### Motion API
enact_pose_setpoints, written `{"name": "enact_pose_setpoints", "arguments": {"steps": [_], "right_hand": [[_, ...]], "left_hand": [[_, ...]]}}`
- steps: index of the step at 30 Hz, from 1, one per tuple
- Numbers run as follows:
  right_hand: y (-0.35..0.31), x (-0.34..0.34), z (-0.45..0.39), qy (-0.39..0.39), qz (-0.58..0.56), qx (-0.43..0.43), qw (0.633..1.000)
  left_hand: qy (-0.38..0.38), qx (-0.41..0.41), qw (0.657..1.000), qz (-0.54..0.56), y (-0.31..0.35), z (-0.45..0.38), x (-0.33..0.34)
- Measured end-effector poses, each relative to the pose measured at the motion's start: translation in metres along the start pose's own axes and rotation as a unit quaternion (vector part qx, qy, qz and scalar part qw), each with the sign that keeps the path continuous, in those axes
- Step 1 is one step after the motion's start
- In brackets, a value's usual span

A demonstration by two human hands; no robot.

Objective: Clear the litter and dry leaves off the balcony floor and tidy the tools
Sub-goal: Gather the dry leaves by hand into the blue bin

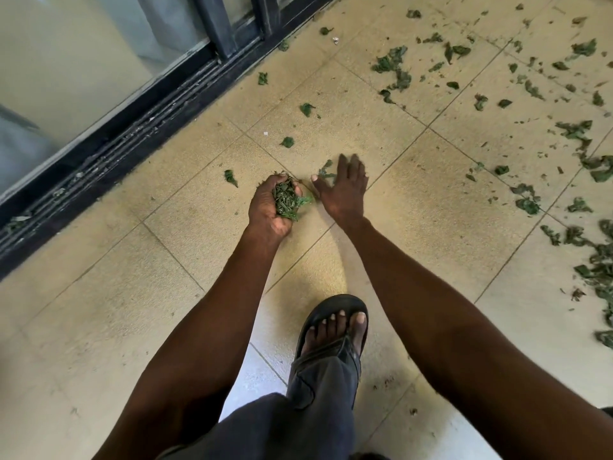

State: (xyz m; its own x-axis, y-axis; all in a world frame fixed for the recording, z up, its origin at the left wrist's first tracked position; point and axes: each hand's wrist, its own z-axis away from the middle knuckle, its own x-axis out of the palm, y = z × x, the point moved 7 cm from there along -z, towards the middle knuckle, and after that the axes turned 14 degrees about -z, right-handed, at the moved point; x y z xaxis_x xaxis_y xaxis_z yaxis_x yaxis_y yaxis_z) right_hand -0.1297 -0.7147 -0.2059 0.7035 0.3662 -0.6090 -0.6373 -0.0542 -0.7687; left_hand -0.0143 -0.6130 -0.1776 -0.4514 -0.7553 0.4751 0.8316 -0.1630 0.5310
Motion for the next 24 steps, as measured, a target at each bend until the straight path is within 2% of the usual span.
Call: {"name": "enact_pose_setpoints", "arguments": {"steps": [5,10,14,17,22,24], "right_hand": [[-0.022,0.037,-0.001,-0.136,0.072,-0.148,0.977],[-0.03,0.052,0.03,-0.176,0.055,-0.235,0.954],[-0.034,0.066,0.047,-0.225,0.083,-0.245,0.939],[-0.041,0.074,0.061,-0.231,0.105,-0.351,0.901],[-0.032,0.048,0.056,-0.185,0.082,-0.352,0.914],[-0.027,0.04,0.052,-0.229,0.098,-0.296,0.922]], "left_hand": [[0.021,0.016,0.999,0.027,0.016,-0.001,-0.028],[0.048,0.02,0.997,0.06,0.025,0.002,-0.049],[0.055,0.016,0.996,0.074,0.024,0.008,-0.054],[0.059,0.017,0.995,0.079,0.023,0.01,-0.056],[0.065,0.012,0.996,0.061,0.015,0.008,-0.061],[0.061,0.008,0.997,0.05,0.013,0.009,-0.059]]}}
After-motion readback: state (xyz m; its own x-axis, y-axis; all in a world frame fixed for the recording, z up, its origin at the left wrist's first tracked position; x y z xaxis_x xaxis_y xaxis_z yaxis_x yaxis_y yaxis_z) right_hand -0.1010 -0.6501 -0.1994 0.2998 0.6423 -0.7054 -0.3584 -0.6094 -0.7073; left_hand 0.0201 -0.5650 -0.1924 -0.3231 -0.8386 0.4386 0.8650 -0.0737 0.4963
